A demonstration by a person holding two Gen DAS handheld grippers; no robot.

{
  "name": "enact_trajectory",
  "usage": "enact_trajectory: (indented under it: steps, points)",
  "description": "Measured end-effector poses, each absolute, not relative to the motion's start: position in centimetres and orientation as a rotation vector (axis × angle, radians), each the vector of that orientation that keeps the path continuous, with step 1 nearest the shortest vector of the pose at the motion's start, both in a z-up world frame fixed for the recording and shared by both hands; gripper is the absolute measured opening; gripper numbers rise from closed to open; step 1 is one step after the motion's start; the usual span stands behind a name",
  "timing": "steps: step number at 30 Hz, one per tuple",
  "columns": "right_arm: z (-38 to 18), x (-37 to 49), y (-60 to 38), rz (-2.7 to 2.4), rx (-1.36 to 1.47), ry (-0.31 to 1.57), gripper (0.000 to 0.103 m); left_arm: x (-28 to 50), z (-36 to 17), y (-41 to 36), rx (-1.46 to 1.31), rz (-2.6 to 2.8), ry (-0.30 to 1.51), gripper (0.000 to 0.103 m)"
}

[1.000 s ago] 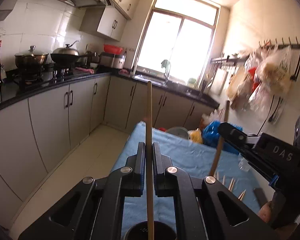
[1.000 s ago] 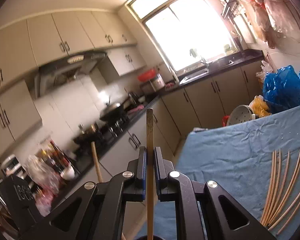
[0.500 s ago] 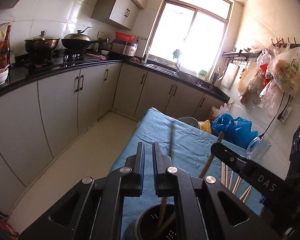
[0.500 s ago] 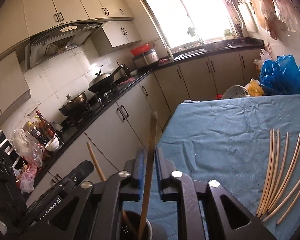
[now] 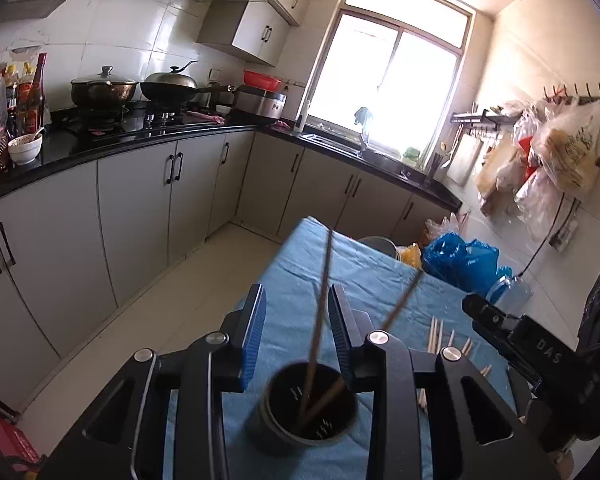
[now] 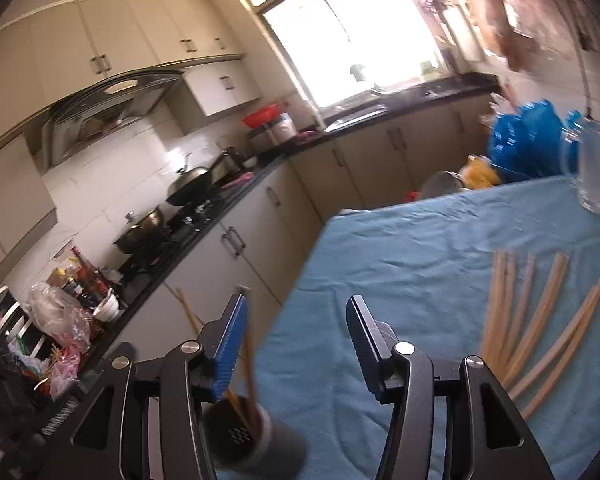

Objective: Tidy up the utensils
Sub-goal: 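Lower both chopsticks into the black holder and open both grippers, then move the left gripper back to the chopsticks and close on one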

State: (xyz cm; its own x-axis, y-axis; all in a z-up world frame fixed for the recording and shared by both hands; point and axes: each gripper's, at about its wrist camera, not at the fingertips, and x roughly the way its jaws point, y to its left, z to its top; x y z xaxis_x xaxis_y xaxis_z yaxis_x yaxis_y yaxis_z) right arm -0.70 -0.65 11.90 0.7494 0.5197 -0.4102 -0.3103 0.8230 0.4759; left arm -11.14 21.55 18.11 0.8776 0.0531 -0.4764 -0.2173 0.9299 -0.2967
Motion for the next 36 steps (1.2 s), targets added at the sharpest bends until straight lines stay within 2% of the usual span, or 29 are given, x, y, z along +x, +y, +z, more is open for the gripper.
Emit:
enact_trajectory:
  steps: [6, 10, 14, 23, 30, 36]
  points:
    - [9.3, -2.7, -5.6, 0.388, 0.448, 0.613, 0.056, -12.5, 17.9, 17.3, -0.272, 0.138, 0.518, 0.032]
    - [8.2, -4.3, -8.0, 0.346, 0.415, 0.627, 0.056, -13.5, 17.7, 14.5, -0.203, 0.159, 0.514, 0.048]
    - [7.3, -5.6, -10.0, 0.305, 0.378, 0.639, 0.056, -14.1, 17.6, 12.2, -0.145, 0.168, 0.509, 0.055]
    - [4.4, -6.8, -16.5, 0.189, 0.429, 0.683, 0.061, -14.5, 17.3, 8.6, -0.069, 0.128, 0.528, 0.063]
    - [2.6, -6.8, -19.8, 0.139, 0.461, 0.702, 0.062, -13.6, 16.2, 6.4, -0.064, 0.075, 0.581, 0.065]
    - [0.0, -5.8, -22.8, 0.08, 0.488, 0.728, 0.062, -10.5, 13.0, 3.2, -0.06, 0.004, 0.68, 0.065]
